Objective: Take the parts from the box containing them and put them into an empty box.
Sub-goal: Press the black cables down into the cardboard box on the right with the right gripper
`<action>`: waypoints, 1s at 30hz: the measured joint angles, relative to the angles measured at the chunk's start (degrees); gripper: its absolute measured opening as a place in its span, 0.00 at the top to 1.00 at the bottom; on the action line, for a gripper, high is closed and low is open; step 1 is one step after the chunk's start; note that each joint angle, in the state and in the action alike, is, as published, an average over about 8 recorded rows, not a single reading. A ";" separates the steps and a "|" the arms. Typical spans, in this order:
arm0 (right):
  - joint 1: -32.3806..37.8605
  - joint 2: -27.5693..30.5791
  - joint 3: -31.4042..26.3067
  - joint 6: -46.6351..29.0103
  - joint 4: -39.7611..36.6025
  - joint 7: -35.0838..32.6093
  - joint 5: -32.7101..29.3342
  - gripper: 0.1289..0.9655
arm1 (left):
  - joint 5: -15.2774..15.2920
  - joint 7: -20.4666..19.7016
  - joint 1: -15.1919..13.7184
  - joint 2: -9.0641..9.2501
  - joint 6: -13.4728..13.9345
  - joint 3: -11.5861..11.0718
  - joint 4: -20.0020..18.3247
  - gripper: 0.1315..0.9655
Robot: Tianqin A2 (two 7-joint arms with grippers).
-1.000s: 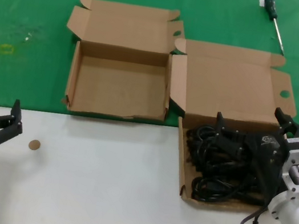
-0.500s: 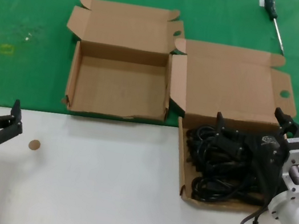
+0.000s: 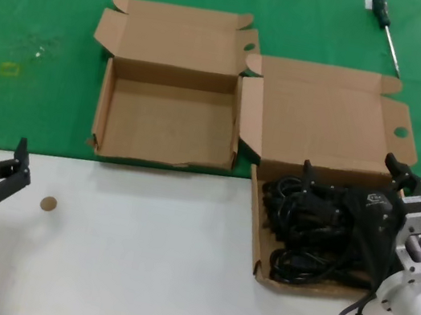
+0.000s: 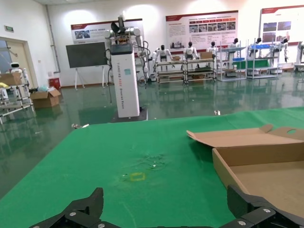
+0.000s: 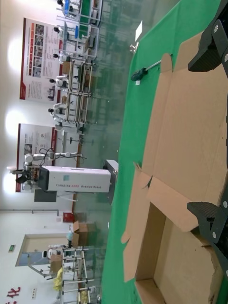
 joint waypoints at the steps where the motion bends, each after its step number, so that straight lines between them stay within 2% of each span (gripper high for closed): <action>1: -0.11 -0.05 0.04 -0.08 0.09 -0.09 -0.06 0.00 | 0.00 0.00 0.00 0.00 0.00 0.00 0.00 0.03; 10: -1.38 0.99 0.04 -1.21 2.59 -1.19 -0.88 0.00 | 0.01 0.00 0.00 0.00 0.00 0.00 0.00 0.15; 18: -1.50 7.88 -1.49 -3.04 4.81 0.67 -0.62 0.00 | 0.01 0.00 0.00 0.00 0.00 0.00 0.00 0.35; 22: -0.75 12.00 -1.26 -7.09 4.94 0.81 -0.11 0.00 | 0.01 0.00 0.00 0.00 0.00 0.00 0.00 0.35; 30: 3.42 20.07 -2.05 -18.84 2.65 -1.58 0.67 0.00 | 0.01 0.00 0.00 0.00 0.00 0.00 0.00 0.62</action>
